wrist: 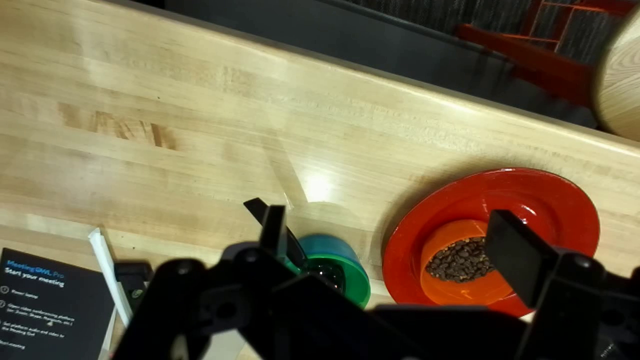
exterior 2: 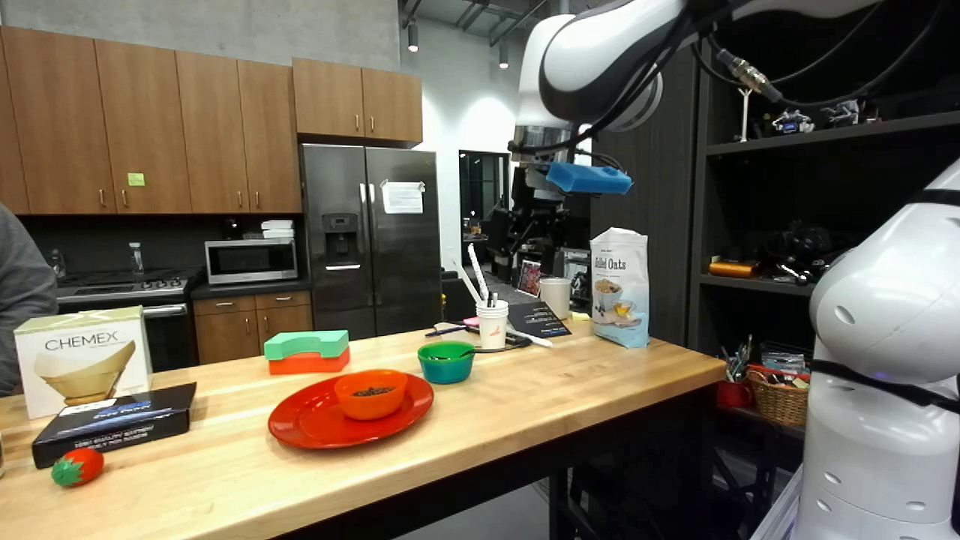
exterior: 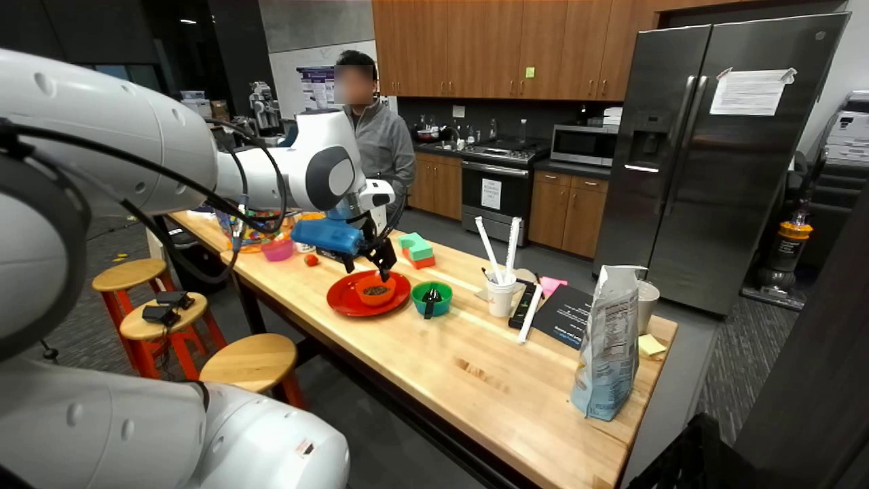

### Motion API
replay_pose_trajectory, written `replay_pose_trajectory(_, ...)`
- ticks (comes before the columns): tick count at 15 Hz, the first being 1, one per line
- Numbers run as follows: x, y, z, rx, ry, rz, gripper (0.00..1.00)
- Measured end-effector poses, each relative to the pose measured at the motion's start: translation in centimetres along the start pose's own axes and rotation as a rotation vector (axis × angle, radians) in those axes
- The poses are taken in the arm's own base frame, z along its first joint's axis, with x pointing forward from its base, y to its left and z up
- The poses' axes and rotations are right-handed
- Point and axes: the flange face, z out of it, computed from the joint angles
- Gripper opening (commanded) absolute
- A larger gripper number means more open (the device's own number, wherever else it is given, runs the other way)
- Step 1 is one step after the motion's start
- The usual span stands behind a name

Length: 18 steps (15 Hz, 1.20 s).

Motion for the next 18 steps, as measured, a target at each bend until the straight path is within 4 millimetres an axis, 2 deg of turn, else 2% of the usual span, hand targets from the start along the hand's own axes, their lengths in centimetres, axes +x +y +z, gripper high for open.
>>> replay_pose_trajectory(14,0.0,0.0,0.0,-0.002,-0.001,-0.003,1.00)
replay_pose_trajectory(15,0.5,-0.5,0.1,-0.003,0.009,-0.028,1.00)
replay_pose_trajectory(18,3.9,-3.4,1.5,0.015,0.011,-0.135,1.00)
